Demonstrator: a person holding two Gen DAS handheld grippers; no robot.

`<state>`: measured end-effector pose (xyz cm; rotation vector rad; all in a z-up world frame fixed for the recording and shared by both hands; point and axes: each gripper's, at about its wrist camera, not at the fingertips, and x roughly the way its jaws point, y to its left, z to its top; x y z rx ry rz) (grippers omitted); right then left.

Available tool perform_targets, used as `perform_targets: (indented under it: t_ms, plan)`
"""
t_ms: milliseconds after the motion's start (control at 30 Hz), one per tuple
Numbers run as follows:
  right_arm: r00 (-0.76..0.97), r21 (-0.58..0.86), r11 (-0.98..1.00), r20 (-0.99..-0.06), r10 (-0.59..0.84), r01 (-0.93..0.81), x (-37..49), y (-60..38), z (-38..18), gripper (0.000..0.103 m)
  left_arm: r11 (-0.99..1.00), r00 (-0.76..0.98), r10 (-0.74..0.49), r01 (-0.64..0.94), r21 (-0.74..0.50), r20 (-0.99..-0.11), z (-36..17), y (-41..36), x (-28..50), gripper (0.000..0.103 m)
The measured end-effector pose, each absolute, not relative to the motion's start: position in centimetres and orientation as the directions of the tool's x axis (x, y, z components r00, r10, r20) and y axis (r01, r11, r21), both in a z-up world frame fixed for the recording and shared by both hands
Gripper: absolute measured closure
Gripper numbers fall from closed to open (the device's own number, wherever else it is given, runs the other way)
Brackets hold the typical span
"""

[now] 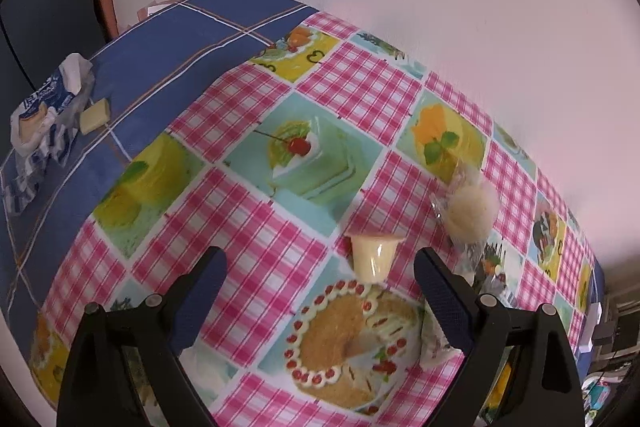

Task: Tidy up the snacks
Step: 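Move both tools back toward the pudding cup and white snack bag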

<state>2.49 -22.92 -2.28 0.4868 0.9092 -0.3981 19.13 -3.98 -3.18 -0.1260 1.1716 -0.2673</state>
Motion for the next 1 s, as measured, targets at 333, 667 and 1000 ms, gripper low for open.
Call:
perform_targets:
  t_ms: [333,667,1000]
  plan:
    - [0.549,0.21,0.876,-0.833,-0.073,0.434,6.7,-20.9,-4.4,0.047,0.938,0.301,-0.344,0.15,-0.312,-0.89,-6.0,-5.8,20.7,0.012]
    - [0.541,0.201,0.898,-0.84,-0.047,0.391,9.0,-20.6,-6.1,0.048,0.924,0.256,-0.373,0.197,-0.329,-0.892,-7.9,-8.3,21.8,0.027]
    - [0.545,0.192,0.906,-0.837,-0.049,0.376,10.1,-20.7,-6.6,0.049,0.929,0.263,-0.348,0.226,-0.294,-0.9,-9.3,-9.8,22.5,0.037]
